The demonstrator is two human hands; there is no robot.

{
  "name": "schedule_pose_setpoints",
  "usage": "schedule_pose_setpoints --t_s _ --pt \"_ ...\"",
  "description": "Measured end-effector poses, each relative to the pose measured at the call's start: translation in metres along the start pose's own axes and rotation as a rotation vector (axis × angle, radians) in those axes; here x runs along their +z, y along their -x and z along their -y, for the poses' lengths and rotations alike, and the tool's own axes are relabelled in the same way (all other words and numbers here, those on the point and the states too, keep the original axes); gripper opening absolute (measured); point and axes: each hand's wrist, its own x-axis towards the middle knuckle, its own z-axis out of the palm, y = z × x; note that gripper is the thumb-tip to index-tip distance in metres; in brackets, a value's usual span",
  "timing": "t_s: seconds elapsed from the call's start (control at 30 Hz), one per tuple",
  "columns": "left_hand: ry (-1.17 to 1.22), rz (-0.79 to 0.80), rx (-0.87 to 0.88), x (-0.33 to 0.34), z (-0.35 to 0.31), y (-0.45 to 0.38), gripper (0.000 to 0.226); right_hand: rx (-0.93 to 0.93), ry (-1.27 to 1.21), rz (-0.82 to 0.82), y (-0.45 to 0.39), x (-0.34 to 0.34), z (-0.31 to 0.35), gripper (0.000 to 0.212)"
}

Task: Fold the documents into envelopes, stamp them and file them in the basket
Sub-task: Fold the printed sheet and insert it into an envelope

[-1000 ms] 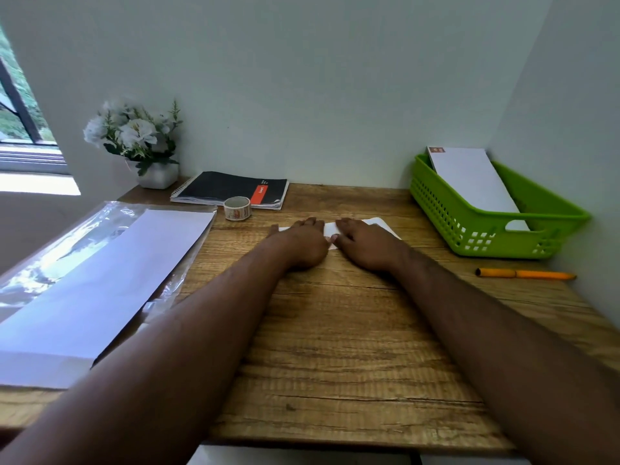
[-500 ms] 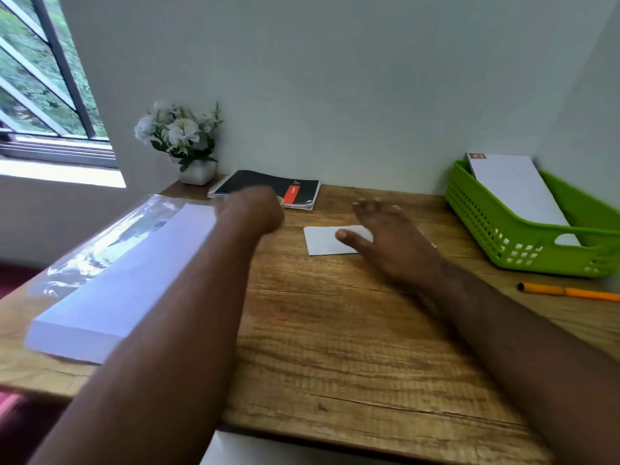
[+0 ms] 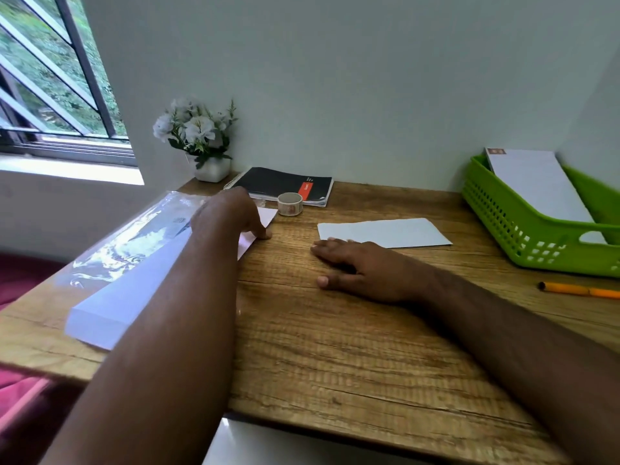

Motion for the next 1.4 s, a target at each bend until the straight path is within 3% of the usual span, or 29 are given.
schedule_pose_setpoints --t_s 0.07,0.17,0.33,0.4,0.47,0.57,0.63,0.7,0.77,0.83,0.9,0.97,1.07,1.17,1.3,1.4 --pt "0.021 -0.064 0.028 -0.003 -0.006 0.018 0.053 0.003 -0.032 -0.025 0.0 -0.001 -0.001 0.063" --pt "0.107 -0.162 0.035 -0.012 -0.011 0.029 0.03 0.015 -0.106 -0.07 0.001 -0.001 -0.002 0.061" --pt "0.17 -0.439 0.043 -0.045 -0.008 0.064 0.011 0.056 -0.309 -0.215 0.005 -0.003 -0.004 0.056" --pt "0.206 -0.619 0.131 -0.069 -0.01 0.083 0.008 0.086 -0.375 -0.281 0.004 -0.004 -0.004 0.055" --pt "0.395 -0.726 0.297 -0.1 -0.018 0.106 0.015 0.1 -0.501 -0.362 0.002 -0.006 -0.002 0.059" --pt "0.858 -0.581 0.653 -0.138 -0.05 0.139 0.013 -0.048 -0.98 -0.391 0.004 -0.011 0.002 0.075" --pt "1.113 -0.512 0.798 -0.146 -0.075 0.142 0.01 -0.107 -1.167 -0.434 0.006 -0.013 0.001 0.063" --pt "1.374 -0.487 0.835 -0.142 -0.092 0.133 0.007 -0.115 -1.262 -0.528 0.007 -0.018 0.0 0.052" --pt "1.567 -0.403 0.768 -0.122 -0.098 0.113 0.015 -0.135 -1.335 -0.6 0.009 -0.023 -0.008 0.058" --pt "1.581 -0.169 0.636 -0.08 -0.096 0.096 0.014 -0.112 -1.373 -0.635 0.014 -0.029 -0.018 0.063" --pt "1.538 0.181 0.531 -0.025 -0.09 0.081 0.031 -0.05 -1.366 -0.613 0.018 -0.032 -0.028 0.067" --pt "1.559 0.342 0.491 0.021 -0.081 0.068 0.042 -0.07 -1.334 -0.529 0.015 -0.028 -0.037 0.073" --pt "1.64 0.286 0.385 0.044 -0.081 0.058 0.04 -0.049 -1.25 -0.467 0.005 -0.02 -0.046 0.086" --pt "1.732 0.265 0.376 0.045 -0.084 0.053 0.031 0.143 -1.312 -0.578 -0.004 -0.016 -0.051 0.1" --pt "1.752 0.32 0.411 0.048 -0.088 0.051 0.041 0.225 -1.352 -0.74 -0.007 -0.016 -0.049 0.057" --pt "1.793 0.407 0.465 0.049 -0.091 0.054 0.049 0.238 -1.346 -0.768 -0.005 -0.016 -0.047 0.038"
